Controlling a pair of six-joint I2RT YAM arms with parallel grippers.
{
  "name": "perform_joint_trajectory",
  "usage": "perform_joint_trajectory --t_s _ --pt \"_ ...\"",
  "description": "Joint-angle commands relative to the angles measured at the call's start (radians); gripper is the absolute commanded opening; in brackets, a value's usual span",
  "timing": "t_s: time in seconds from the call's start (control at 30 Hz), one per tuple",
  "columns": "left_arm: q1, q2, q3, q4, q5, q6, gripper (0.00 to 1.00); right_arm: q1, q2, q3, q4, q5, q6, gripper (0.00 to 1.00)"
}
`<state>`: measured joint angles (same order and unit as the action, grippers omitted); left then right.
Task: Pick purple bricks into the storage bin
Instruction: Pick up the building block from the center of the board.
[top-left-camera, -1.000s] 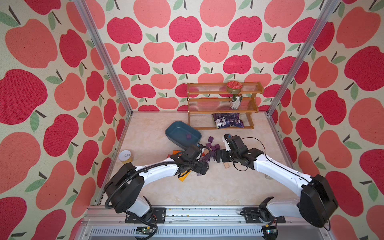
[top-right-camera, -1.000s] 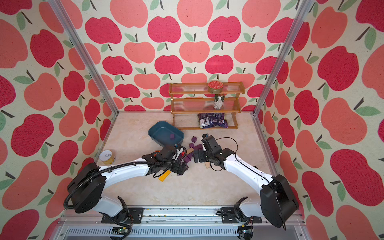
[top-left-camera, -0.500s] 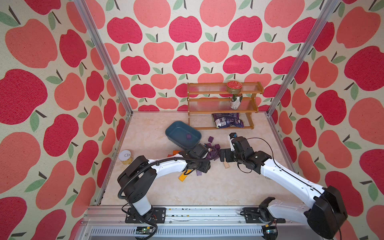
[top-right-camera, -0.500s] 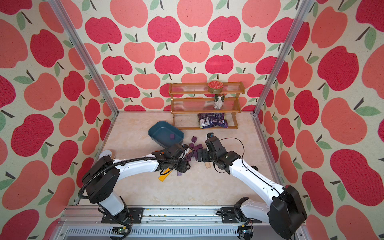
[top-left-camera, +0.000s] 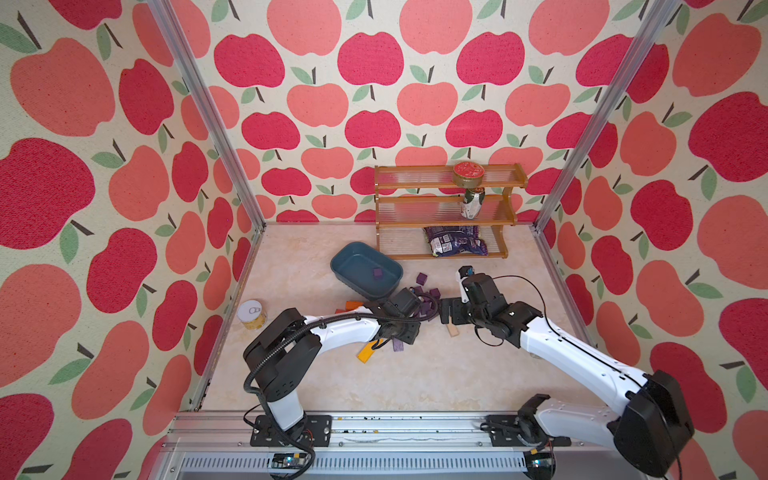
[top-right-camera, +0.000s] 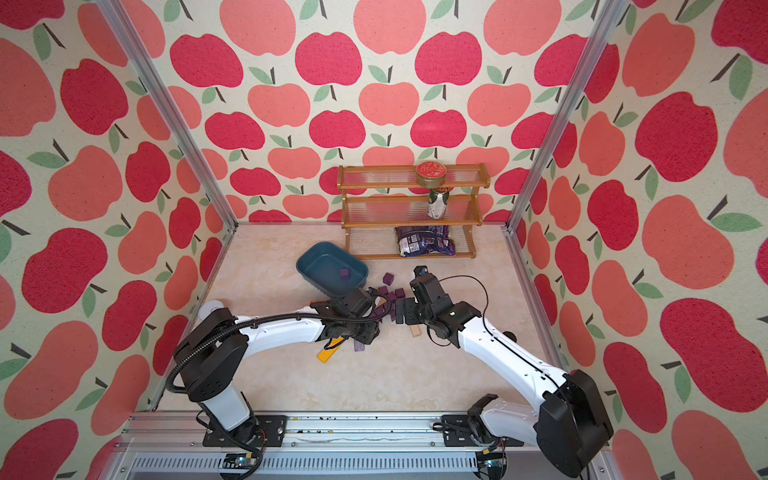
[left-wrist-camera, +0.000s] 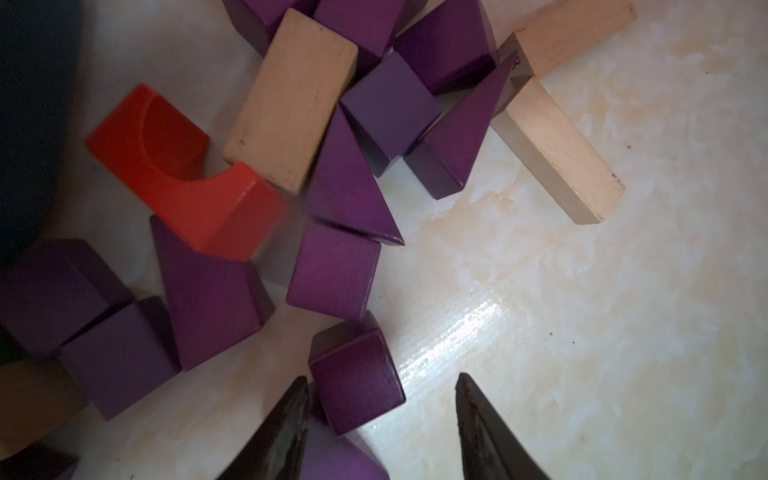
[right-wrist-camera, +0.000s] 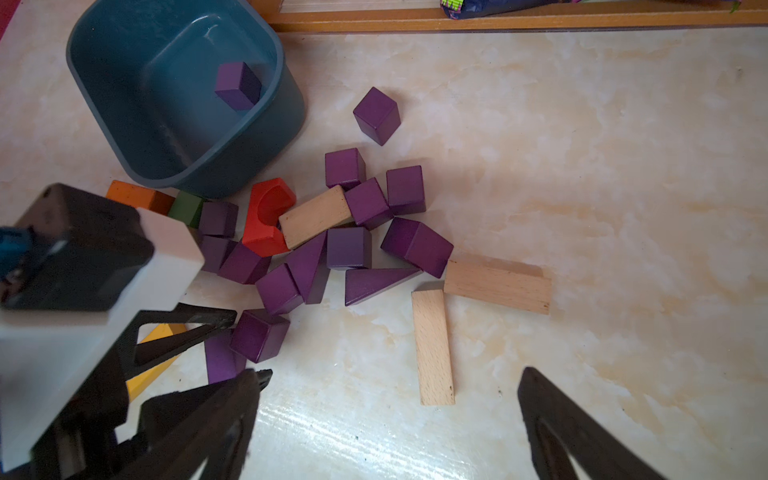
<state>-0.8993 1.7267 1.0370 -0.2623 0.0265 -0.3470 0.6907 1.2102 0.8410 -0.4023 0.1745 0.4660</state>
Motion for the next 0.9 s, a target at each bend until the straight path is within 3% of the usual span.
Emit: perform_joint_trajectory --t_s 0.0,0.53,0.87 --pt "-0.004 0.033 0.036 -0.042 -0.036 0.006 0.54 -0.007 0.011 0.009 -0.032 -0.003 -0.01 0.99" --pt "-0.004 0.056 0.043 -0.043 -0.105 0.036 0.27 -0.006 0.007 -0.008 -0.031 0.015 0.006 0.99" --pt "0.001 -0.043 0.043 -0.039 -0.168 0.087 0.23 -0.006 -0.021 -0.026 -0.028 0.04 0.016 0.99"
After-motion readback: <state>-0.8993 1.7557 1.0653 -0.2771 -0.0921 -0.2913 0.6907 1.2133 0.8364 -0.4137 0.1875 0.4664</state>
